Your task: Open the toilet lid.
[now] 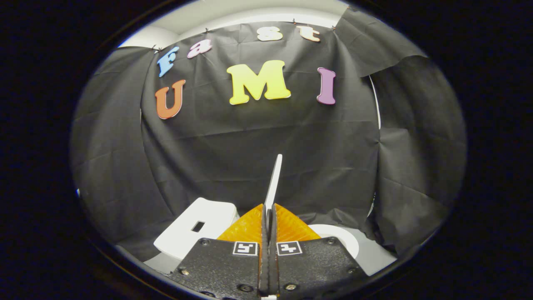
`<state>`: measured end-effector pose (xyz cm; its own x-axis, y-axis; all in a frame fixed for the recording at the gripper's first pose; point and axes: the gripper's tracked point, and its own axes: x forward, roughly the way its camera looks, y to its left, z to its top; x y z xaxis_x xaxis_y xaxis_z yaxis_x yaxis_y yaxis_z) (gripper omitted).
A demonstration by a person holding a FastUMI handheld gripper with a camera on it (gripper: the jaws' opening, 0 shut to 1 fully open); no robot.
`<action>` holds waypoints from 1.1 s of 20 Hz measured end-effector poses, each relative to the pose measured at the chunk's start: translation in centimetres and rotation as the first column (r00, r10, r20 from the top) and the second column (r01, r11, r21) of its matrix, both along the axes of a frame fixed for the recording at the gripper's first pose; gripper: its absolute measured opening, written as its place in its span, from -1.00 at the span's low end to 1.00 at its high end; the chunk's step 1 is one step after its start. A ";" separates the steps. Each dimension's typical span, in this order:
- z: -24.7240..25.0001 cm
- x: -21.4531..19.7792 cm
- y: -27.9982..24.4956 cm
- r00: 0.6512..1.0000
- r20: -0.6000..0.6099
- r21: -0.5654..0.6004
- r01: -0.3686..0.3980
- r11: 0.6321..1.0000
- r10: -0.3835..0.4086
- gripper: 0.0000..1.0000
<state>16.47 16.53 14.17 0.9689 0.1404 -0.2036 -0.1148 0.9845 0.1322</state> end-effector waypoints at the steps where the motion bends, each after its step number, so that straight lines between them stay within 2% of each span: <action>1: 0.2 -0.2 0.7 1.000 0.008 -0.020 -0.002 1.000 0.002 -0.93; 8: 1.3 -0.4 4.5 0.997 0.071 -0.153 -0.007 0.988 0.019 -0.93; 14: 1.7 -0.5 8.0 0.996 0.076 -0.185 -0.036 0.982 0.050 -0.93; 22: 1.8 -1.0 14.2 0.989 0.107 -0.308 -0.061 0.949 0.098 -0.93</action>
